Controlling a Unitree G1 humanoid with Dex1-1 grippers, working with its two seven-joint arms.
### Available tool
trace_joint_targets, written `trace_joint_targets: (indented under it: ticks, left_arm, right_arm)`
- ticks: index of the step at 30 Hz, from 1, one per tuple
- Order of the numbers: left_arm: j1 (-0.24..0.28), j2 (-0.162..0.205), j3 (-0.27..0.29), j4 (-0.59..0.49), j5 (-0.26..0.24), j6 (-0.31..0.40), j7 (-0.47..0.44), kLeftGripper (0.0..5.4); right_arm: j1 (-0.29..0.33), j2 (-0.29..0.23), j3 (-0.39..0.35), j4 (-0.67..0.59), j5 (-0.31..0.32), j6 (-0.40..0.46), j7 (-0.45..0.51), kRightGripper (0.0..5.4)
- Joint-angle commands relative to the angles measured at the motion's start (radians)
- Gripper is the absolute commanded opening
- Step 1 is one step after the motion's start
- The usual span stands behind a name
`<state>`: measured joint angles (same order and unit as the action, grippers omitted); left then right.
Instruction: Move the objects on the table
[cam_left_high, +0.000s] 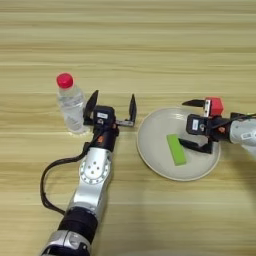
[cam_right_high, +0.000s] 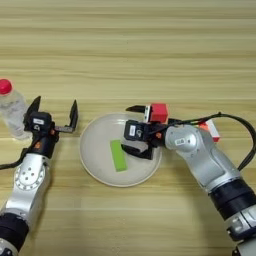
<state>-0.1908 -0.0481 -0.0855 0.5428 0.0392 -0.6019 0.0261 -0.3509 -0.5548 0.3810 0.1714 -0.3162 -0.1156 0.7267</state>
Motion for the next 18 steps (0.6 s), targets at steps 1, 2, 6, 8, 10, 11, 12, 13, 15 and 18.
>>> trace_joint_targets:
  ticks: [1, 2, 6, 8, 10, 11, 12, 13, 15, 18]
  left_arm:
    - [0.01, -0.016, 0.0, -0.013, 0.007, 0.012, 0.003, 5.4]
    - [0.01, -0.016, 0.0, -0.014, 0.008, 0.013, 0.003, 5.4]
    - [0.009, -0.02, -0.003, -0.009, 0.009, 0.014, 0.003, 5.4]
    - [0.009, -0.021, -0.003, -0.006, 0.009, 0.014, 0.003, 5.4]
    - [0.008, -0.021, -0.003, -0.004, 0.009, 0.015, 0.004, 5.4]
    - [0.009, -0.022, -0.003, -0.004, 0.009, 0.015, 0.004, 5.4]
    - [0.01, -0.023, -0.004, -0.004, 0.009, 0.015, 0.004, 5.4]
    - [0.011, -0.023, -0.004, -0.006, 0.009, 0.016, 0.004, 5.4]
    - [0.011, -0.025, -0.006, -0.004, 0.009, 0.016, 0.005, 5.4]
    - [0.012, -0.026, -0.007, -0.003, 0.009, 0.016, 0.005, 5.4]
  right_arm:
    - [0.043, -0.028, -0.009, -0.028, -0.001, 0.028, 0.019, 5.37]
    - [0.047, -0.03, -0.016, -0.035, -0.001, 0.029, 0.013, 5.37]
    - [0.07, -0.037, -0.048, -0.07, 0.015, 0.044, 0.002, 5.37]
    - [0.087, -0.033, -0.071, -0.092, 0.026, 0.061, -0.01, 5.37]
    - [0.104, -0.024, -0.094, -0.112, 0.039, 0.08, -0.024, 5.37]
    - [0.118, -0.016, -0.112, -0.131, 0.053, 0.092, -0.038, 5.37]
    - [0.129, -0.007, -0.129, -0.15, 0.068, 0.106, -0.05, 5.37]
    - [0.137, -0.001, -0.141, -0.164, 0.078, 0.117, -0.057, 5.37]
    - [0.153, 0.019, -0.175, -0.195, 0.109, 0.138, -0.085, 5.37]
    - [0.17, 0.048, -0.213, -0.239, 0.148, 0.177, -0.12, 5.37]
